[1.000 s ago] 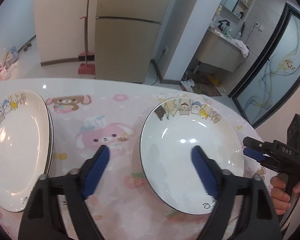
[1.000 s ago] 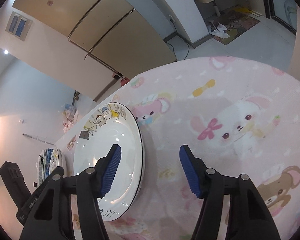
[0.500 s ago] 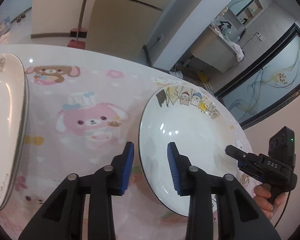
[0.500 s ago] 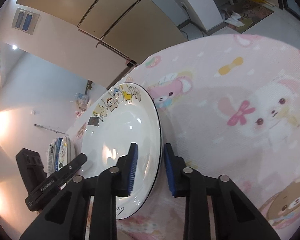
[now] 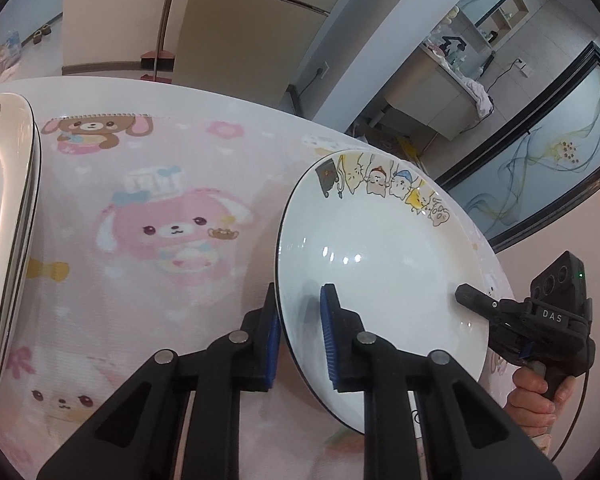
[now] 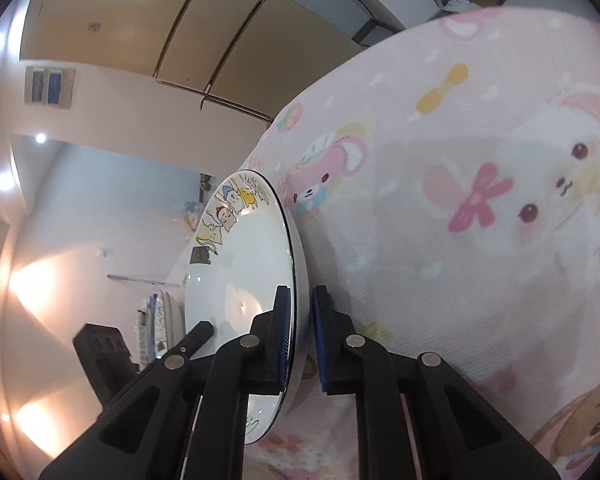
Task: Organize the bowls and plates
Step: 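Lift the white plate with both grippers and carry it toward the stack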
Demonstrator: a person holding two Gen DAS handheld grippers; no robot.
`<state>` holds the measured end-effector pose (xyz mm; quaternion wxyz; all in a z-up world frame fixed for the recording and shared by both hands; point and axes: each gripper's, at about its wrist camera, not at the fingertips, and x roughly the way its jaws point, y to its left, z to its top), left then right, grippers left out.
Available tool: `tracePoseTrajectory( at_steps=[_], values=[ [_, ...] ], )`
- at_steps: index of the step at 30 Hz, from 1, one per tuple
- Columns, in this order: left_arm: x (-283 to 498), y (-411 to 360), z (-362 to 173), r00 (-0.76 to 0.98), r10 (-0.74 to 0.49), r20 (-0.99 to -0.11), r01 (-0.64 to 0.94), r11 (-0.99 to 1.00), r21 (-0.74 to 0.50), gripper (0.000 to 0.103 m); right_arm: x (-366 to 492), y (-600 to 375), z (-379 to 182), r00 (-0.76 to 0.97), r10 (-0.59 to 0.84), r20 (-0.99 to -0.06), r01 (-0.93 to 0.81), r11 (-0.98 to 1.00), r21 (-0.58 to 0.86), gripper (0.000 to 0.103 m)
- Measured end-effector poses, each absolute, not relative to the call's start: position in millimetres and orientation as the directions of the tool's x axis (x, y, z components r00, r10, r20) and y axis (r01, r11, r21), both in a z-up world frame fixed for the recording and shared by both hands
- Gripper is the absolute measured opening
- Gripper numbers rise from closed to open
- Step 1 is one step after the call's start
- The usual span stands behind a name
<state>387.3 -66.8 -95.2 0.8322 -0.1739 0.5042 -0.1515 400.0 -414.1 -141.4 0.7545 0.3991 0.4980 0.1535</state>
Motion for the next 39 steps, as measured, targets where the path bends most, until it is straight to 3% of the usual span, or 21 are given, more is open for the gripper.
tracePoseTrajectory(
  at_steps=[10, 39],
  values=[
    [380.3, -71.7, -80.9, 0.479, -0.419, -0.771, 0.12, 0.902, -0.416, 0.013, 398.8, -393.6, -122.5, 0.467, 0.505, -0.726, 0.133, 0.772, 0.622, 0.011],
    [346.2, -40.9, 16.6, 0.676, -0.447, -0.586, 0.193, 0.875, -0.445, 0.013, 342.5, -367.2, 9.8, 0.671, 0.519, -0.529, -0.109, 0.775, 0.623, 0.016]
  ],
)
